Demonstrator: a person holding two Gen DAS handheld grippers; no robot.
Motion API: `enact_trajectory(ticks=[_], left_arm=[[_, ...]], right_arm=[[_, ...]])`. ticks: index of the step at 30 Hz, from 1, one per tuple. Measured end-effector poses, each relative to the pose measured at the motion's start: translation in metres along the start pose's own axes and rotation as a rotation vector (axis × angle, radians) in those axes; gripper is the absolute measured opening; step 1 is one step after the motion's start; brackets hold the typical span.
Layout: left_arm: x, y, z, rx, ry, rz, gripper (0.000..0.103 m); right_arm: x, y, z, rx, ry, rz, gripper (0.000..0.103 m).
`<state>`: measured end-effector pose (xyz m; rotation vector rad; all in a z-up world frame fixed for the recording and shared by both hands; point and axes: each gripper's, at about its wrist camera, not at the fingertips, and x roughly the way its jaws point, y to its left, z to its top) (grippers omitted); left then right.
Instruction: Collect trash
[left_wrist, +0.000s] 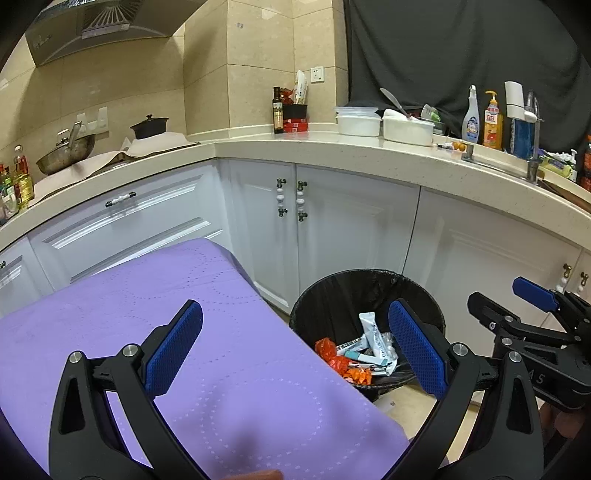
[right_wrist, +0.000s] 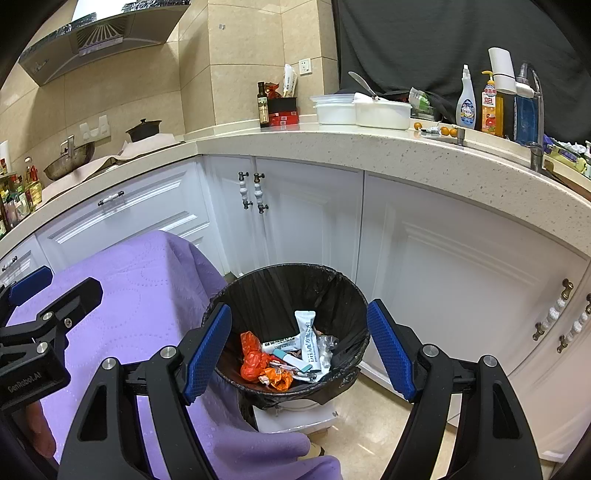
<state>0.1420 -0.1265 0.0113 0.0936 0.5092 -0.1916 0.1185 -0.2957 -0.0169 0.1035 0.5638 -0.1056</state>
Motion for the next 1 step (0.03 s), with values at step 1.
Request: enact_trajectory(ticks=[1], left_arm=[[0.0002,0.002,-0.0004,-0.002,0.005,0.006,0.098]], right_arm=[[0.0002,0.0004,-0.0001,-0.001,0.001,0.002,0.074]])
